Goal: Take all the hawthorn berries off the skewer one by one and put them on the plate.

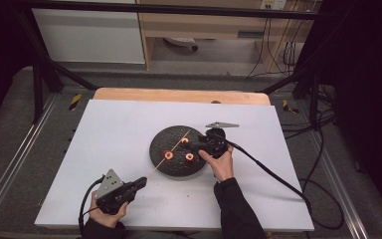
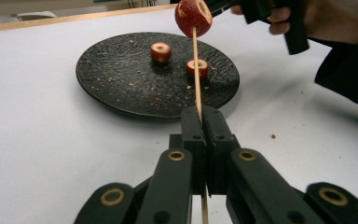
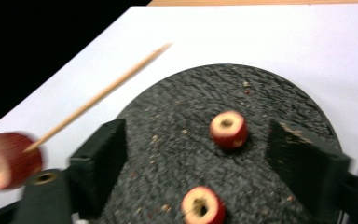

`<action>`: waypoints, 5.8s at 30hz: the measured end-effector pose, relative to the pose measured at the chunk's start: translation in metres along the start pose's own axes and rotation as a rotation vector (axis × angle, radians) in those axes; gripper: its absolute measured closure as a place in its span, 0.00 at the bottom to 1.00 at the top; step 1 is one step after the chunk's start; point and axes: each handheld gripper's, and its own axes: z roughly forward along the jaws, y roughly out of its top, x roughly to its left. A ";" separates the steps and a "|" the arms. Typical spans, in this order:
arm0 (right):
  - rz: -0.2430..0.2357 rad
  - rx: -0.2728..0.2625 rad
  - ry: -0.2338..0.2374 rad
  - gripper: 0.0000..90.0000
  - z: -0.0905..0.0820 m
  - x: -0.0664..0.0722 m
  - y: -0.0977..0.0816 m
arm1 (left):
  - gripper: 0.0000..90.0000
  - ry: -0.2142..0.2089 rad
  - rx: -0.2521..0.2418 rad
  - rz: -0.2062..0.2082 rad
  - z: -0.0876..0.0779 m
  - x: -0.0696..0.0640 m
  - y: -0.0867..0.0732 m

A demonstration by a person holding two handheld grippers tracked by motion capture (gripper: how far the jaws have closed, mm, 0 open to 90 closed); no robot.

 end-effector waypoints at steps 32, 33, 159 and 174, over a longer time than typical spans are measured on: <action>-0.017 -0.011 0.126 0.05 -0.016 0.052 -0.020 | 0.98 0.005 0.000 0.004 0.002 0.000 0.000; -0.016 -0.008 0.128 0.06 -0.014 0.055 -0.020 | 0.98 0.005 0.000 0.004 0.002 0.000 0.000; -0.071 0.036 -0.072 0.39 -0.005 -0.015 -0.013 | 0.98 0.013 -0.027 0.001 -0.004 0.001 0.002; -0.167 0.027 -0.081 0.03 -0.067 -0.027 -0.054 | 0.98 0.017 -0.003 -0.016 0.002 0.002 0.006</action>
